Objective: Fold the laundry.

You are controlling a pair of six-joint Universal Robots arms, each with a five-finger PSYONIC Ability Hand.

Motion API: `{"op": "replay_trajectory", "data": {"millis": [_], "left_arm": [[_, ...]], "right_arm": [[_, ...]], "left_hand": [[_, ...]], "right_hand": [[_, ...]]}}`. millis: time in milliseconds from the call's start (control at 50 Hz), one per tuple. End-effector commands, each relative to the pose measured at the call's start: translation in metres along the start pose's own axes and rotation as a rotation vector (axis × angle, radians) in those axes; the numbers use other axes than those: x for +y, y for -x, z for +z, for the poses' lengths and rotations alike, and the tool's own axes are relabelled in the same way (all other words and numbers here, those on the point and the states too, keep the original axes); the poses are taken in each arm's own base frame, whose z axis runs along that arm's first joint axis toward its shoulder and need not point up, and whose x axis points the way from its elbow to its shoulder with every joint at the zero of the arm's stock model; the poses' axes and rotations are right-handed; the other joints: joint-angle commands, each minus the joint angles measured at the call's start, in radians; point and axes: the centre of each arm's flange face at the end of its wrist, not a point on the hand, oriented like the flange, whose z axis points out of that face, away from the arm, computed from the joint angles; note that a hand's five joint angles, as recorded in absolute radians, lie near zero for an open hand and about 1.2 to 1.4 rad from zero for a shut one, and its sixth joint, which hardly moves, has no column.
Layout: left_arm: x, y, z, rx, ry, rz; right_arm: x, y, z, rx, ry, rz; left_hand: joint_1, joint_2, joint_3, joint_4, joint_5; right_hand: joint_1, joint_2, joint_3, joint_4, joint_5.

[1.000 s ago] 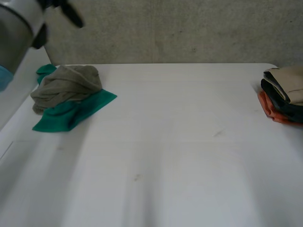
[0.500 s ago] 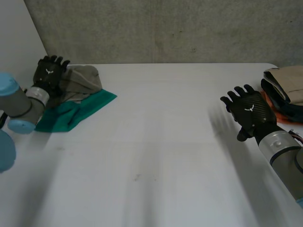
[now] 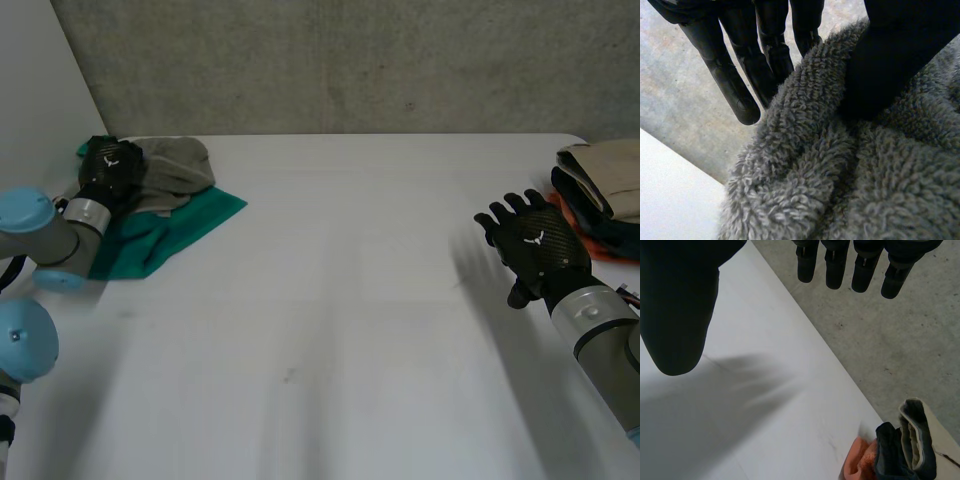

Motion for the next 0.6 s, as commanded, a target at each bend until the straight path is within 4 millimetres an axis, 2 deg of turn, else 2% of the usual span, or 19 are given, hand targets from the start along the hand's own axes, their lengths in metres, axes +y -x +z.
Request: {"op": "replay_trajectory", "data": {"millis": [20, 60, 80, 140, 160, 200, 220, 280, 300, 360, 380, 440, 460, 520, 540, 600], "left_arm": [[-0.026, 0.017, 0.008, -0.151, 0.039, 0.01], [-0.058, 0.03, 0.015, -0.188, 0.005, 0.006], [-0.094, 0.039, 0.02, -0.202, -0.042, -0.008], [-0.143, 0.049, 0.019, -0.199, -0.106, -0.057], [-0.177, 0.058, 0.016, -0.2, -0.156, -0.104], [-0.215, 0.067, 0.01, -0.203, -0.22, -0.154], [-0.255, 0.072, 0.003, -0.2, -0.298, -0.206], [-0.316, 0.073, -0.016, -0.173, -0.408, -0.302], [-0.342, 0.069, -0.028, -0.142, -0.448, -0.357], [-0.379, 0.059, -0.049, -0.087, -0.498, -0.435], [-0.4, 0.049, -0.064, -0.046, -0.522, -0.476], [-0.427, 0.031, -0.086, 0.02, -0.551, -0.527], [-0.441, 0.018, -0.1, 0.064, -0.563, -0.549], [-0.455, -0.004, -0.118, 0.128, -0.562, -0.571], [-0.457, -0.017, -0.126, 0.163, -0.545, -0.581], [-0.446, -0.037, -0.134, 0.216, -0.474, -0.581]], "right_arm": [[-0.001, 0.0, 0.0, 0.001, -0.001, -0.001], [-0.001, -0.001, 0.0, 0.002, -0.004, -0.001], [-0.002, -0.001, 0.0, 0.003, -0.005, -0.002], [-0.002, -0.001, -0.001, 0.004, -0.006, -0.002], [-0.002, -0.002, 0.0, 0.006, -0.007, -0.003], [-0.003, -0.003, -0.001, 0.009, -0.008, 0.0], [-0.003, -0.003, -0.001, 0.01, -0.009, -0.001], [-0.005, -0.005, -0.002, 0.021, -0.012, -0.002], [-0.006, -0.006, -0.002, 0.028, -0.013, -0.003], [-0.009, -0.011, -0.003, 0.051, -0.014, -0.005], [-0.01, -0.012, -0.004, 0.057, -0.013, -0.004], [-0.013, -0.015, -0.005, 0.077, -0.017, -0.006], [-0.013, -0.015, -0.006, 0.078, -0.016, -0.006], [-0.016, -0.016, -0.008, 0.082, -0.022, -0.002], [-0.016, -0.016, -0.008, 0.082, -0.022, -0.001], [-0.019, -0.018, -0.01, 0.089, -0.032, 0.004]], "left_hand": [[0.302, 0.247, 0.259, 0.252, 0.32], [0.302, 0.247, 0.259, 0.252, 0.32], [0.302, 0.247, 0.259, 0.252, 0.32], [0.302, 0.247, 0.259, 0.252, 0.32], [0.302, 0.247, 0.259, 0.252, 0.32], [0.302, 0.247, 0.259, 0.252, 0.32], [0.302, 0.247, 0.259, 0.252, 0.32], [0.302, 0.247, 0.259, 0.252, 0.32], [0.302, 0.247, 0.259, 0.252, 0.32], [0.302, 0.247, 0.259, 0.252, 0.32], [0.302, 0.247, 0.259, 0.252, 0.32], [0.302, 0.247, 0.259, 0.252, 0.32], [0.302, 0.247, 0.259, 0.252, 0.32], [0.302, 0.247, 0.259, 0.252, 0.32], [0.302, 0.247, 0.259, 0.252, 0.32], [0.302, 0.247, 0.259, 0.252, 0.32]], "right_hand": [[-0.063, -0.04, -0.035, -0.036, -0.049], [-0.063, -0.04, -0.035, -0.036, -0.049], [-0.063, -0.04, -0.035, -0.036, -0.049], [-0.063, -0.04, -0.035, -0.036, -0.049], [-0.063, -0.04, -0.035, -0.036, -0.049], [-0.063, -0.04, -0.035, -0.036, -0.049], [-0.063, -0.04, -0.035, -0.036, -0.049], [-0.063, -0.04, -0.035, -0.036, -0.049], [-0.063, -0.04, -0.035, -0.036, -0.049], [-0.063, -0.04, -0.035, -0.036, -0.049], [-0.063, -0.04, -0.035, -0.036, -0.049], [-0.063, -0.04, -0.035, -0.036, -0.049], [-0.063, -0.04, -0.035, -0.036, -0.049], [-0.063, -0.04, -0.035, -0.036, -0.049], [-0.063, -0.04, -0.035, -0.036, -0.049], [-0.063, -0.04, -0.035, -0.036, -0.049]]}}
